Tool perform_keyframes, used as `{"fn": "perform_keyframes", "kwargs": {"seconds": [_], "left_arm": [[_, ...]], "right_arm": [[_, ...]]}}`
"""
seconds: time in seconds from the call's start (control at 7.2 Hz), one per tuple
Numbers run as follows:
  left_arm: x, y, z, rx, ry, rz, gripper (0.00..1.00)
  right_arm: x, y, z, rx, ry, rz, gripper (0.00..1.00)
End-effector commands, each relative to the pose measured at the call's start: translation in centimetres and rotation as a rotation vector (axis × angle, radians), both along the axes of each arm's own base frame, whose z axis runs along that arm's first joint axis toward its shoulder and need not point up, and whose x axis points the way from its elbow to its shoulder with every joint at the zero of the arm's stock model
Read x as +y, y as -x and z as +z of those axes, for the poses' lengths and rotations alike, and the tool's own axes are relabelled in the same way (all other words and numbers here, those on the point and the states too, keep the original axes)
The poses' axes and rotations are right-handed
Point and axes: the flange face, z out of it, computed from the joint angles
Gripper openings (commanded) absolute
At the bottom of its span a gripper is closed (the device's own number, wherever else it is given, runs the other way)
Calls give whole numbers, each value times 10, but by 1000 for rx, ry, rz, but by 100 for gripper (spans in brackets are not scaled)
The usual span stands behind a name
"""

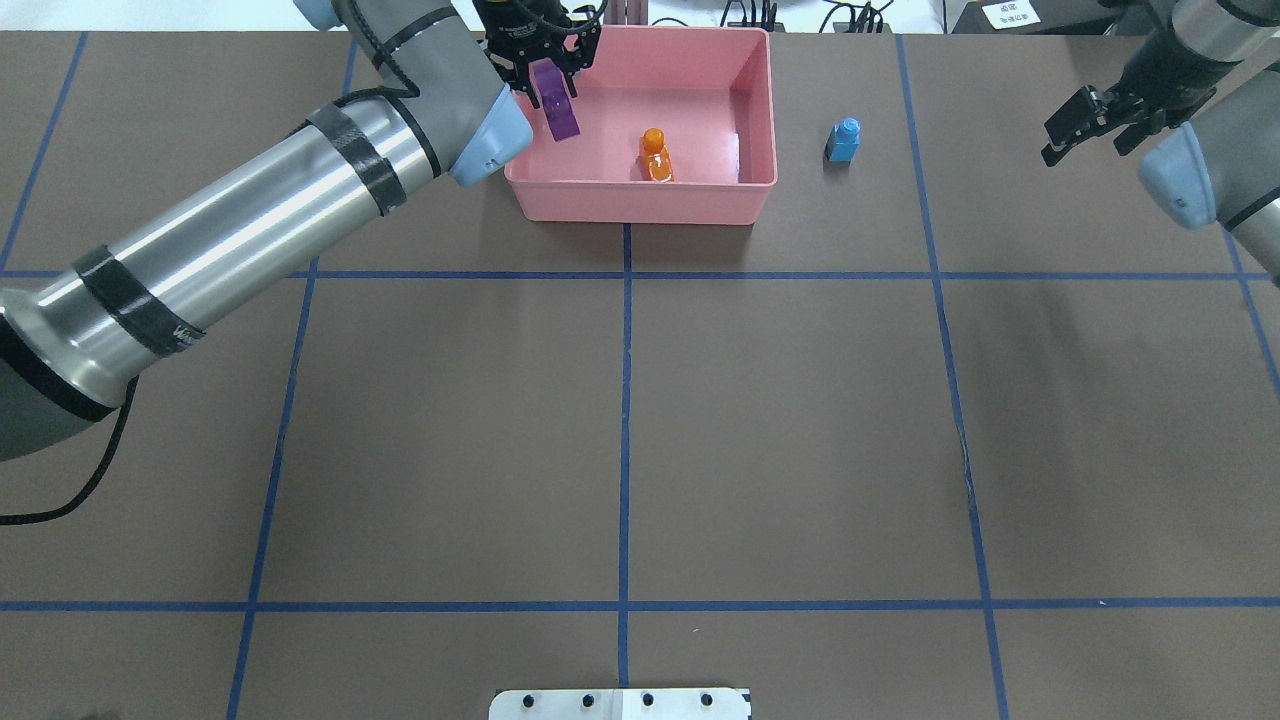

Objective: Put all blocks into box

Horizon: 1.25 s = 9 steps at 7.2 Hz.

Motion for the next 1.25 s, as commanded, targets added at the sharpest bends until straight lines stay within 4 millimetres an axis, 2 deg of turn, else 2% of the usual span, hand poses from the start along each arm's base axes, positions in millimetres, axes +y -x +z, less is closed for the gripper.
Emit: {"fn": "perform_keyframes", "kwargs": {"seconds": [0.0,0.14,0.28,0.42,0.56,0.69,0.83,0.97,1.11], "left_arm": [[6,22,-28,44,-46,-5,100],[17,45,-12,74,-42,10,100],[27,97,28,90,-87,23,100],[54,139,87,77,-146,79,100],[79,167,135,47,-193,115,100],[92,192,162,29,-221,127,100],[99,198,170,27,-224,129,100],[102,199,172,26,-222,129,100],[102,199,171,26,-223,129,100]], "right_arm": [[-38,24,-29,-1,25,17,100],[-54,54,-61,-2,64,53,99],[-70,70,-82,20,81,91,99],[-77,89,-90,17,73,100,99],[-80,116,-77,-34,66,145,99],[-92,146,-72,-53,38,199,99],[-100,173,-77,-46,36,205,99],[-105,191,-86,-64,44,241,99],[-101,218,-79,-45,22,296,99]]}}
